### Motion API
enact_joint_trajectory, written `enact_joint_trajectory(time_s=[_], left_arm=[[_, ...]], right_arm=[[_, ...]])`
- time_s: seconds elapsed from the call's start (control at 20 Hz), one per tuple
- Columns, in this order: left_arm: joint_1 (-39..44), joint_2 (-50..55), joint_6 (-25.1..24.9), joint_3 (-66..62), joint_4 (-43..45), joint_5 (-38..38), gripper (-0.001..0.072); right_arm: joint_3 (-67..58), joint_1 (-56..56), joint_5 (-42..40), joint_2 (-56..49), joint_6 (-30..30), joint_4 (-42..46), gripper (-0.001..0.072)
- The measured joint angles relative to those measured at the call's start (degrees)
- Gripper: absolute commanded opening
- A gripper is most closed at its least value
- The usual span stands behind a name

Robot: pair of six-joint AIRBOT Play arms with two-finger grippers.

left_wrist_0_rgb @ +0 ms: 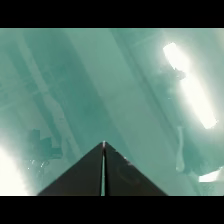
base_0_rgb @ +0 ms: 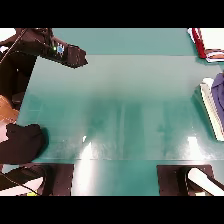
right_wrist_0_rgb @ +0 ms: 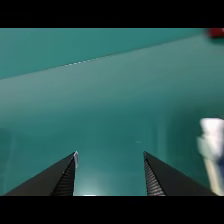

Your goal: Fold the shirts.

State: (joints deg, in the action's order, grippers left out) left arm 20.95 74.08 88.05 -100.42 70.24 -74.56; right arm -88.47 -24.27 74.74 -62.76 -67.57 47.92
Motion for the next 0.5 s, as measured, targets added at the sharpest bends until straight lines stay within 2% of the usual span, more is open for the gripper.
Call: enact_joint_trajectory(time_s=[0.1, 0.2, 0.25, 0.3, 0.4, 0.45, 0.5], left_arm=[[0.0, 0.0, 0.0, 0.0, 0.0, 0.0, 0.0024], [0.0, 0.0, 0.0, 0.0, 0.0, 0.0, 0.0024], [0.0, 0.0, 0.0, 0.0, 0.0, 0.0, 0.0024], [0.0, 0.0, 0.0, 0.0, 0.0, 0.0, 0.0024], [0.0, 0.0, 0.0, 0.0, 0.0, 0.0, 0.0024], [0.0, 0.0, 0.0, 0.0, 0.0, 0.1, 0.0024], [0.0, 0.0, 0.0, 0.0, 0.0, 0.1, 0.0024]], right_arm=[[0.0, 8.3, -1.1, 0.0, 0.0, 0.0, 0.0407], [0.0, 16.0, -2.3, -0.3, 0.0, 0.0, 0.0404], [0.0, 19.2, -2.9, -0.6, 0.0, 0.1, 0.0341], [0.0, 22.4, -3.4, -0.9, 0.0, 0.1, 0.0216], [0.0, 27.7, -3.8, -1.9, 0.0, 0.2, 0.0074], [0.0, 29.8, -4.2, -2.4, 0.0, 0.1, 0.002], [0.0, 31.7, -4.2, -3.0, 0.0, 0.2, 0.002]])
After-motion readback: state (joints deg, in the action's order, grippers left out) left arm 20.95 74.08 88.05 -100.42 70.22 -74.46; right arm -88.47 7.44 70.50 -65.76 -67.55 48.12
